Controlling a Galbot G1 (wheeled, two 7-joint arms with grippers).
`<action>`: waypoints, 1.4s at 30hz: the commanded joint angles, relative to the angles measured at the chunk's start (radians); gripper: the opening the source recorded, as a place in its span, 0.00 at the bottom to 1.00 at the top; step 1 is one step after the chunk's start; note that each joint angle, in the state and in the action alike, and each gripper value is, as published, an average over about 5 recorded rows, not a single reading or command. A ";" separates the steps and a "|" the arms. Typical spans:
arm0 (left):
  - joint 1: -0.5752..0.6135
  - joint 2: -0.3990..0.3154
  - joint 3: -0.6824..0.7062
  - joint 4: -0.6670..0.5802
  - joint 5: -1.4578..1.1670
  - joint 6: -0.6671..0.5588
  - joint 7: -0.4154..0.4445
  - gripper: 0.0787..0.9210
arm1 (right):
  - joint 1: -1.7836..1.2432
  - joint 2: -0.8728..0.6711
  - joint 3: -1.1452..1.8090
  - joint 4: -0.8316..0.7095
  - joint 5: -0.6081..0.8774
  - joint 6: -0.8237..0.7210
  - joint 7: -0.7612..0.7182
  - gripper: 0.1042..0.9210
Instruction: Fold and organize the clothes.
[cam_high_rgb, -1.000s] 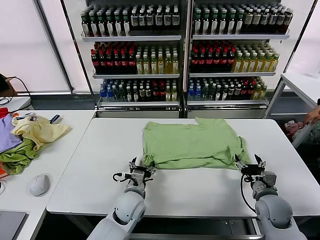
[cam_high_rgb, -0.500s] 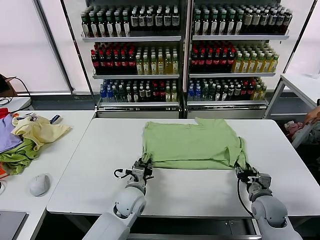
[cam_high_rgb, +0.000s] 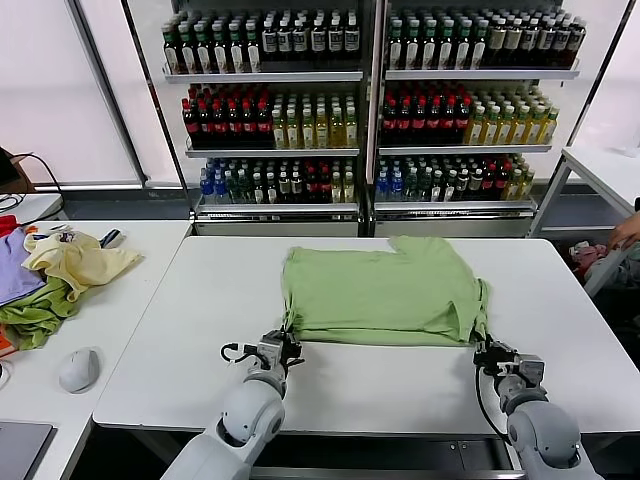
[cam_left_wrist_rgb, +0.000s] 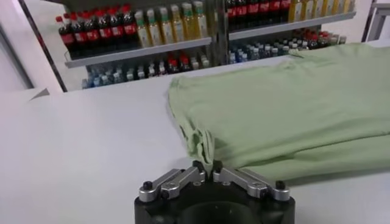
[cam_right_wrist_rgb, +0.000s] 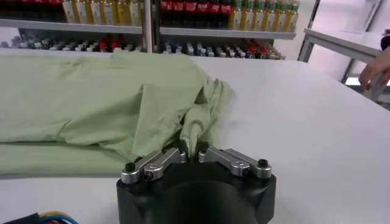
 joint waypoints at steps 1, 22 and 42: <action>0.237 0.057 -0.093 -0.266 0.022 0.000 0.006 0.03 | -0.167 0.023 -0.011 0.189 -0.026 -0.007 -0.009 0.08; 0.558 0.154 -0.319 -0.454 0.092 0.002 0.039 0.05 | -0.360 0.036 -0.021 0.388 -0.148 -0.019 -0.033 0.14; 0.106 0.201 -0.216 -0.213 -0.067 -0.033 0.050 0.70 | 0.132 -0.033 -0.110 0.186 -0.015 -0.006 0.070 0.83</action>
